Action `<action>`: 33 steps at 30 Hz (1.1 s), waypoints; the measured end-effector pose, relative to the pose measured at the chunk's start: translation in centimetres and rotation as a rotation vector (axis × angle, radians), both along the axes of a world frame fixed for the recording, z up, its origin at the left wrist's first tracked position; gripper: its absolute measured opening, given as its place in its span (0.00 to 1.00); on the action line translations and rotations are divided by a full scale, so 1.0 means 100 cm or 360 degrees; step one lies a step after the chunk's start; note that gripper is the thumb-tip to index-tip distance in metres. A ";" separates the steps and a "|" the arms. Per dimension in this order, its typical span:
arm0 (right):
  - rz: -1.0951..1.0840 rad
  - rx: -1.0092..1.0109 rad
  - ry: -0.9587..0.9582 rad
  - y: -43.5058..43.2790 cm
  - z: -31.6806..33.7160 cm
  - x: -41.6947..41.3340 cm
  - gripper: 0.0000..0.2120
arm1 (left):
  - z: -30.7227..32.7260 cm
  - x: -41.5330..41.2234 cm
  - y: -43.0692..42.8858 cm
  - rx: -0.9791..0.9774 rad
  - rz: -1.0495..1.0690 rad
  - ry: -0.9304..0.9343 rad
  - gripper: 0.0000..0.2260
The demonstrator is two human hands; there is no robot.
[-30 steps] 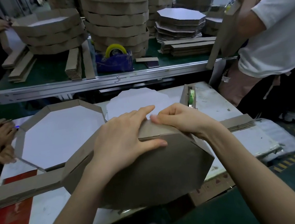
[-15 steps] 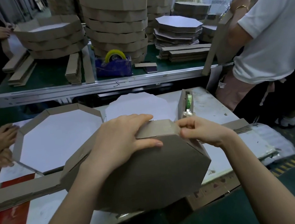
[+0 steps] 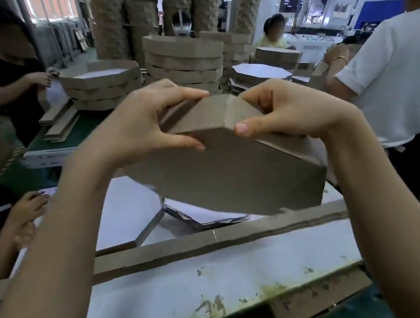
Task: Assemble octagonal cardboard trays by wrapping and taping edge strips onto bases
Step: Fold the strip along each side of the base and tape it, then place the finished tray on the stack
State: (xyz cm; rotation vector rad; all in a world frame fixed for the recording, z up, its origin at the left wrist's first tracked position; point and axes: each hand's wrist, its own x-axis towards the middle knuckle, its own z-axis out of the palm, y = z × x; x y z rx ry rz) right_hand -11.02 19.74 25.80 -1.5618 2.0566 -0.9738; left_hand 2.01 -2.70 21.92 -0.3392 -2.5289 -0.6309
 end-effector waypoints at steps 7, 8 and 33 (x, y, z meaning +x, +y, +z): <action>0.0117 0.0063 0.0443 -0.064 -0.016 0.026 0.14 | -0.006 0.027 -0.040 -0.0418 0.0494 0.0116 0.27; 0.0090 0.0014 0.0551 -0.076 -0.028 0.028 0.13 | -0.013 0.030 -0.044 -0.0511 0.0575 0.0111 0.26; 0.0699 0.0274 0.1425 -0.259 -0.333 0.014 0.06 | -0.288 -0.001 -0.138 0.0331 0.1593 -0.1214 0.14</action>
